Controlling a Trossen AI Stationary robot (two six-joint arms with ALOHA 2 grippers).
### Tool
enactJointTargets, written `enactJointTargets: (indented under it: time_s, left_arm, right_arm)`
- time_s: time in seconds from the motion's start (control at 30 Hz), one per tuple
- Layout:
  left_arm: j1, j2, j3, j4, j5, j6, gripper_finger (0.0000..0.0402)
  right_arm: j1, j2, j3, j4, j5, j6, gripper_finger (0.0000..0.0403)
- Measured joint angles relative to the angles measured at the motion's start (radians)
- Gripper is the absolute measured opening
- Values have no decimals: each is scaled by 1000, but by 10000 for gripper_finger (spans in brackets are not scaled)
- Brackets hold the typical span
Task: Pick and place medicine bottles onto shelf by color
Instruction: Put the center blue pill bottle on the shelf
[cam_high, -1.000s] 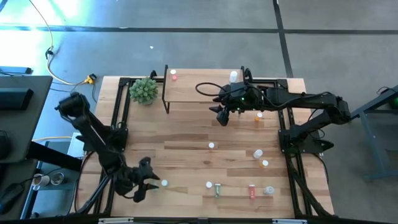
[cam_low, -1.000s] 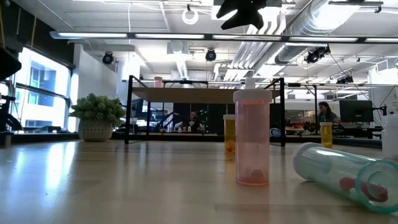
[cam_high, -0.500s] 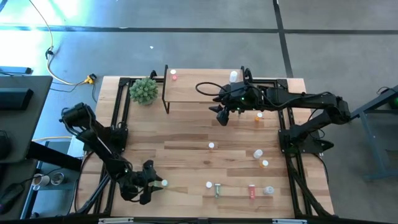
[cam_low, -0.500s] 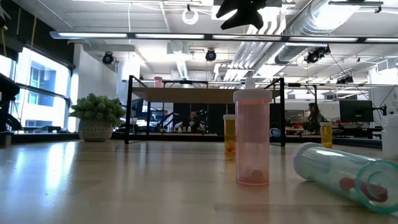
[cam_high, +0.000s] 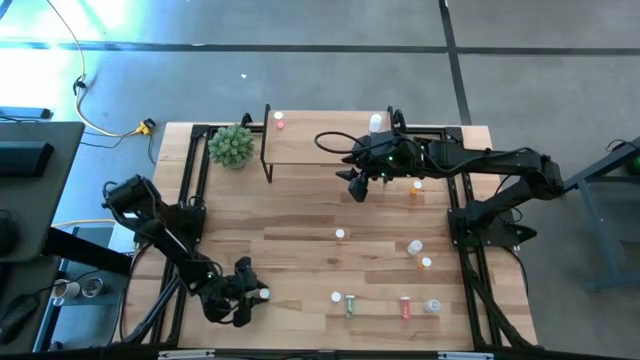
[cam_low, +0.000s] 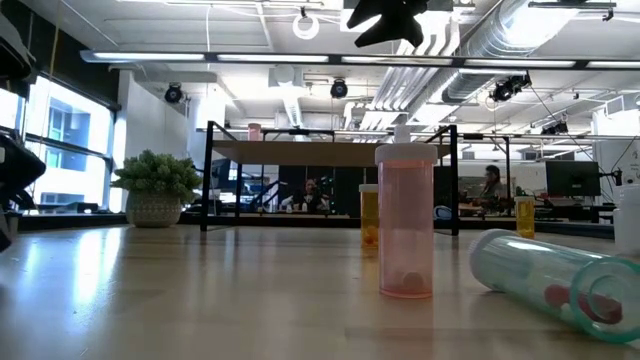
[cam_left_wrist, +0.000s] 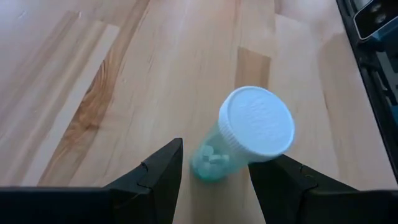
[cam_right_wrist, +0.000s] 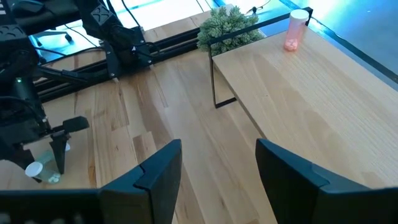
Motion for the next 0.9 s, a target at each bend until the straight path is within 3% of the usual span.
enactJointTargets:
  time_s: [0.47, 0.73, 0.9]
  left_arm:
    - [11, 11, 0, 19, 10, 9, 89]
    - [21, 11, 1, 42, -14, 12, 88]
    - [81, -20, 15, 45, -4, 94, 88]
  right_arm:
    - [0, 0, 0, 1, 0, 0, 197]
    - [0, 0, 0, 1, -3, 3, 197]
    - [-5, 0, 0, 3, -90, -18, 197]
